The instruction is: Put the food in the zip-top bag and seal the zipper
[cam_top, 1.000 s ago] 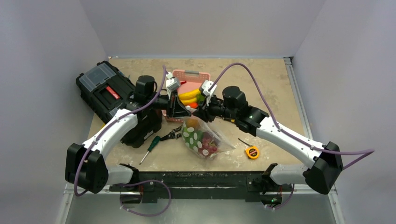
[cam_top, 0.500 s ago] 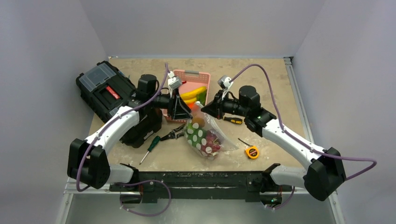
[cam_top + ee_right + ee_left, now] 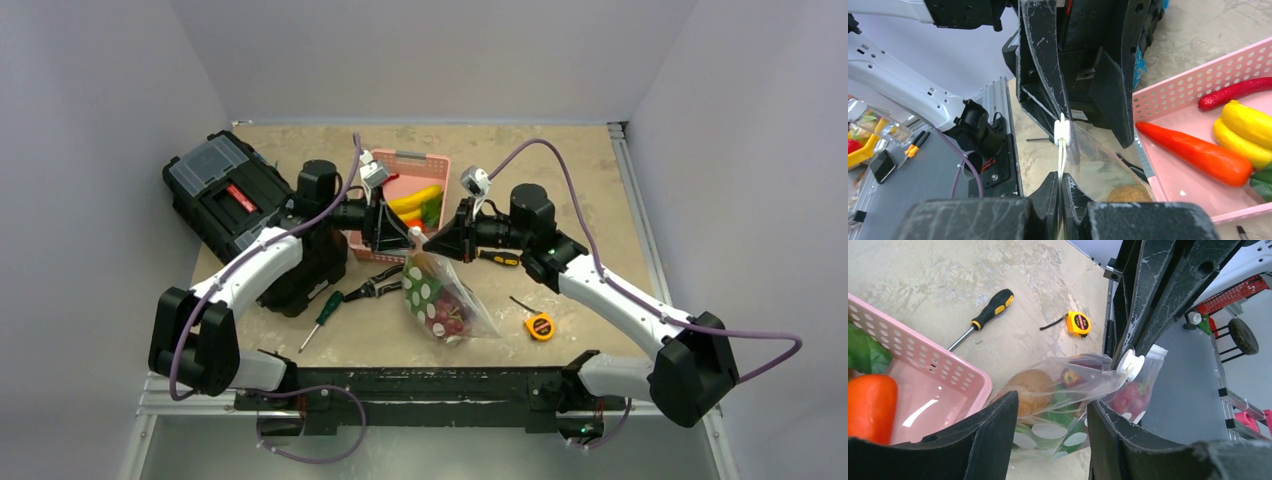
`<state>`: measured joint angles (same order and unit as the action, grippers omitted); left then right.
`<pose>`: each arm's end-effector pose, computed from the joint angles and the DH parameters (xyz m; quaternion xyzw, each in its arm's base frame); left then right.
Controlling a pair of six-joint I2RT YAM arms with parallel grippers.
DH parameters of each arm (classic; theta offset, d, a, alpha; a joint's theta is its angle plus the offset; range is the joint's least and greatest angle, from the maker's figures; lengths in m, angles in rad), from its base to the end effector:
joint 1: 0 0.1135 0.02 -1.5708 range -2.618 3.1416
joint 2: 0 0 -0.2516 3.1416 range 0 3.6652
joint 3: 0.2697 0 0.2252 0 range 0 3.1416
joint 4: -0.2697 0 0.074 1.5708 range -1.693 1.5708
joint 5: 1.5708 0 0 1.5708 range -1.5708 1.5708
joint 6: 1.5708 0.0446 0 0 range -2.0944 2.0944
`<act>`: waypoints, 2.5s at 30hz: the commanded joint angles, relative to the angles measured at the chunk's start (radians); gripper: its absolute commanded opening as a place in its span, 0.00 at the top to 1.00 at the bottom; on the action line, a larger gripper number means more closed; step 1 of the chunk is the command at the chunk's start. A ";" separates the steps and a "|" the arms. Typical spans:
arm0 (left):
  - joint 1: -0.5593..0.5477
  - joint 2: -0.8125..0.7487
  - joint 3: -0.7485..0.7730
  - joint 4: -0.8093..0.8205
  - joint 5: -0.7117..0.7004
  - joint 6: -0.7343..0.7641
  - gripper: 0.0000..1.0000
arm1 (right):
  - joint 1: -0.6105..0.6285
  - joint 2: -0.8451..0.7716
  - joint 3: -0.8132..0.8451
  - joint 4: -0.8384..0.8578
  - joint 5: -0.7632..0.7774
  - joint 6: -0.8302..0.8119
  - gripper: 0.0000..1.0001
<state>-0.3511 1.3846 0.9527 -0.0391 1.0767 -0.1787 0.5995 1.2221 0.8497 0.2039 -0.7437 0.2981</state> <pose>0.2498 -0.1333 0.2812 0.3300 0.7062 -0.5394 0.3186 0.2004 0.1735 0.3090 -0.3386 0.6686 0.5109 0.4210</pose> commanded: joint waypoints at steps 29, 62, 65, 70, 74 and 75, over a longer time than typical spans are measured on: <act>-0.027 -0.024 0.020 -0.017 0.099 0.098 1.00 | 0.002 0.021 0.061 0.007 0.037 0.004 0.52; -0.022 -0.034 0.030 -0.055 0.015 0.066 1.00 | 0.071 0.133 0.179 -0.045 0.157 -0.016 0.79; -0.020 -0.035 0.032 -0.057 0.010 0.066 1.00 | 0.071 0.127 0.170 -0.045 0.157 -0.015 0.87; -0.015 -0.040 0.029 -0.059 -0.005 0.067 1.00 | 0.071 0.116 0.161 -0.052 0.162 -0.018 0.91; -0.004 -0.051 0.018 -0.052 -0.044 0.063 1.00 | 0.070 0.101 0.155 -0.075 0.183 -0.037 1.00; 0.001 -0.056 0.014 -0.048 -0.050 0.061 1.00 | 0.071 0.095 0.153 -0.081 0.188 -0.042 1.00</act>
<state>-0.3744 1.3693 0.9493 -0.1001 1.0729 -0.1200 0.6670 1.3670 1.0088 0.1394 -0.5816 0.2871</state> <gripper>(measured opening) 0.005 0.113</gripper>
